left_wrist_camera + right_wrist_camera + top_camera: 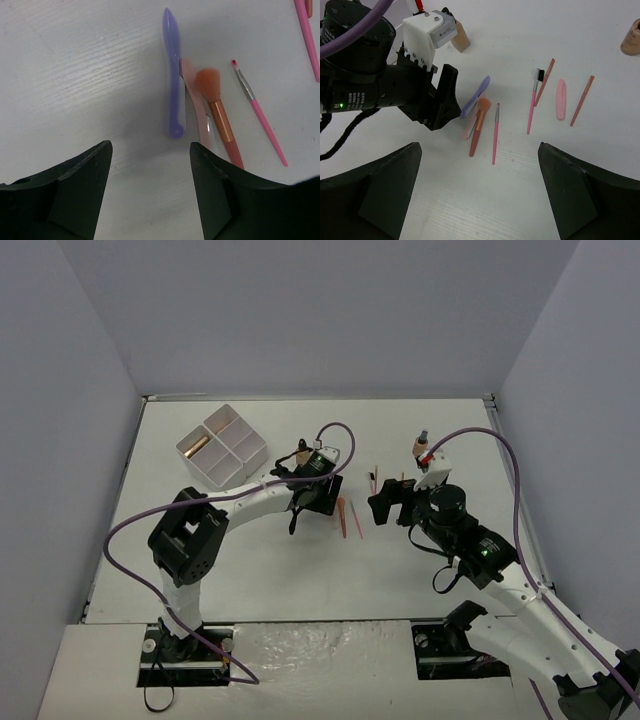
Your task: Organize the makeup
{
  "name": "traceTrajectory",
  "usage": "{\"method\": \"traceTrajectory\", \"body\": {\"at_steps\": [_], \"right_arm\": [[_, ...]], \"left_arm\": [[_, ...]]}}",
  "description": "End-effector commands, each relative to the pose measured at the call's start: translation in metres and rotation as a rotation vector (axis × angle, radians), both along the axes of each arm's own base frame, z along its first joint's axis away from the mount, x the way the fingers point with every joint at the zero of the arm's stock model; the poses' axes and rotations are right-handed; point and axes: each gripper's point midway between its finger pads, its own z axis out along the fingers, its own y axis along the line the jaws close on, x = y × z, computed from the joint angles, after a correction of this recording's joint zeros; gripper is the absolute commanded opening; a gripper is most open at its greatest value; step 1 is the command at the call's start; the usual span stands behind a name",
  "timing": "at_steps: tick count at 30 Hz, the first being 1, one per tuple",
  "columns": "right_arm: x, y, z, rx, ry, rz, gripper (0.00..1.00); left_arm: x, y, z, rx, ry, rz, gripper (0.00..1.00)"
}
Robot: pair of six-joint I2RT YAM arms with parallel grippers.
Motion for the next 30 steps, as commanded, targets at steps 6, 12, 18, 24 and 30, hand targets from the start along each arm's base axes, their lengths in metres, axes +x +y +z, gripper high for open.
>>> {"method": "traceTrajectory", "body": {"at_steps": [6,12,18,24,30], "right_arm": [[0.011,-0.008,0.017,-0.026,-0.061,-0.041,1.00],[0.010,-0.010,0.012,-0.028,-0.053,-0.048,1.00],[0.010,-0.011,0.010,-0.033,-0.052,-0.053,1.00],[0.011,-0.011,0.010,-0.035,-0.053,-0.055,1.00],[0.011,-0.009,0.007,-0.038,-0.041,-0.049,1.00]], "left_arm": [[0.020,-0.029,0.015,-0.057,-0.068,-0.009,0.59],[0.024,-0.027,0.002,-0.006,-0.055,-0.022,0.58],[0.024,-0.024,-0.012,0.026,-0.042,-0.019,0.54],[0.024,-0.025,-0.020,0.034,-0.031,-0.028,0.48],[0.025,-0.028,-0.023,0.032,-0.027,-0.033,0.45]]}}
